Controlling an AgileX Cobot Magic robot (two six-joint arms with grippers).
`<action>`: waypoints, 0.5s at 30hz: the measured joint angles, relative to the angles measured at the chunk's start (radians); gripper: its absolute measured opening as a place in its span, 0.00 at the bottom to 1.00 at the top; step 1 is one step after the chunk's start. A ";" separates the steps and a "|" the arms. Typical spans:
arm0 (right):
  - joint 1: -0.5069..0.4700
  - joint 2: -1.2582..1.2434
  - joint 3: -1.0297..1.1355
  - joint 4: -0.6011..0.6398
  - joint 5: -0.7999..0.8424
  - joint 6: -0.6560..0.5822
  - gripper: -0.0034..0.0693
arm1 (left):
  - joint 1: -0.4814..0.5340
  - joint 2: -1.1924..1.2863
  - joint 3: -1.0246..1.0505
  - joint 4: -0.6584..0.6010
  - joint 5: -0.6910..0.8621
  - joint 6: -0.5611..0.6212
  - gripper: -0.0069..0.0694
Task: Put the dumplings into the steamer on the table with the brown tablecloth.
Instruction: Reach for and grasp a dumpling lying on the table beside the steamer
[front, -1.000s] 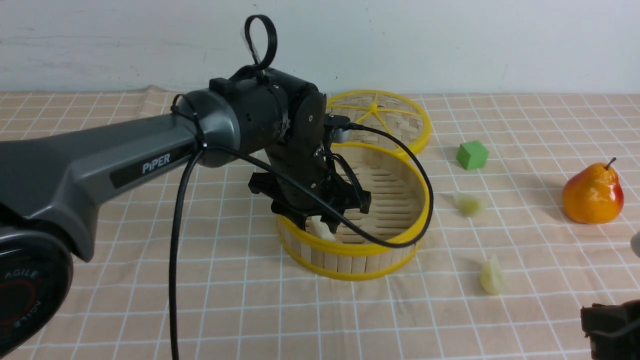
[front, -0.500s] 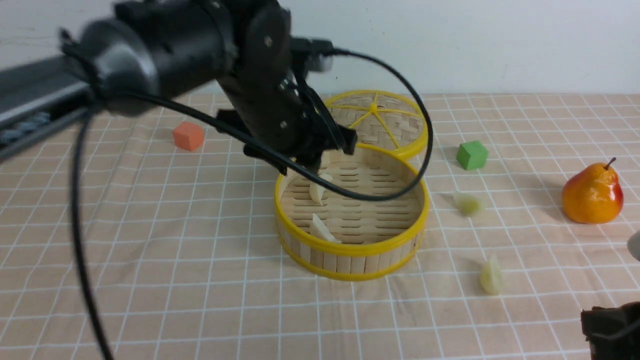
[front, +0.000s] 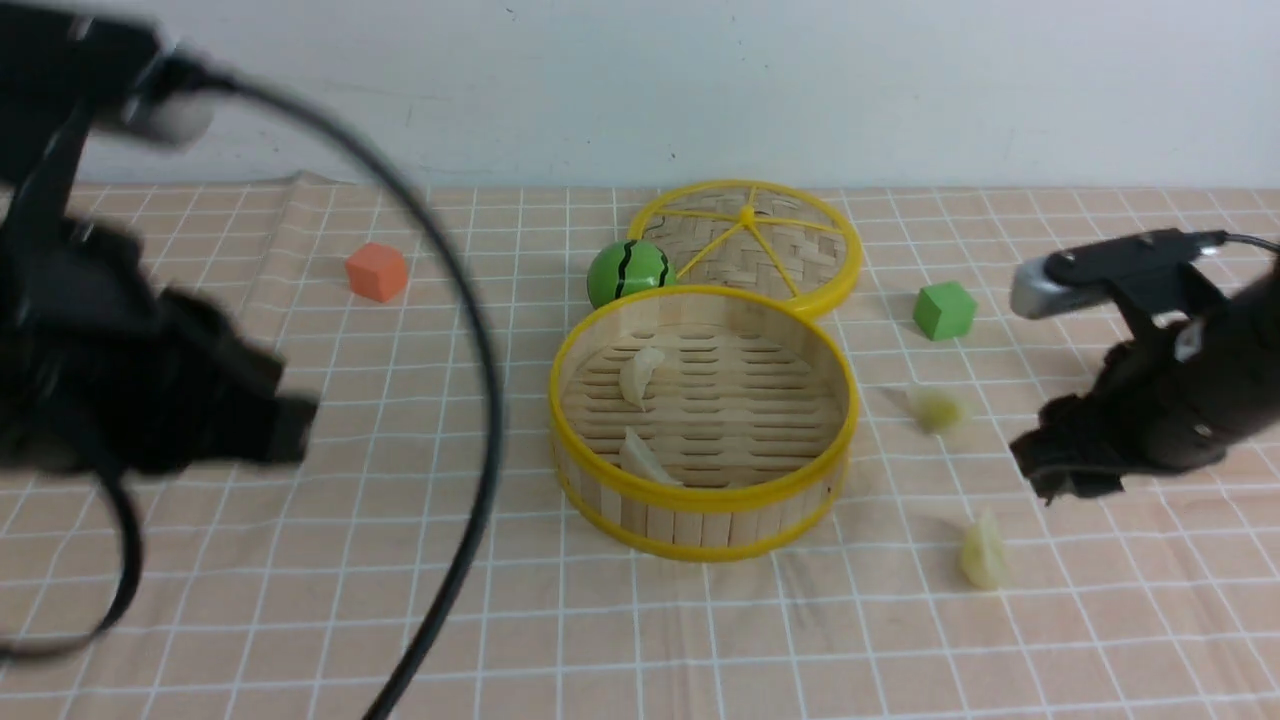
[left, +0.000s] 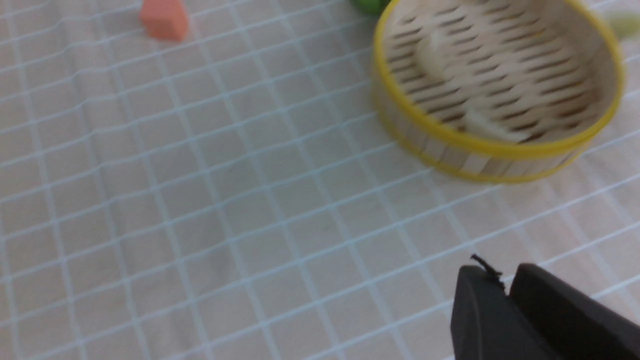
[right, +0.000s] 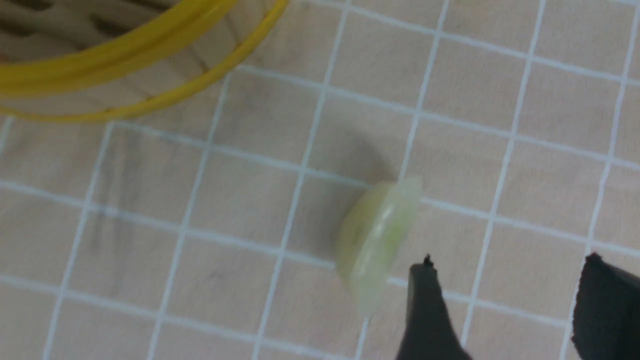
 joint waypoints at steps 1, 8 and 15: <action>-0.004 0.060 -0.065 -0.011 0.025 0.002 0.61 | 0.000 -0.040 0.065 0.031 -0.001 -0.048 0.19; -0.005 0.364 -0.455 -0.039 0.119 0.004 0.62 | 0.000 -0.240 0.365 0.124 0.024 -0.203 0.19; -0.005 0.586 -0.713 -0.039 0.157 -0.007 0.62 | 0.000 -0.361 0.461 0.153 -0.118 -0.218 0.19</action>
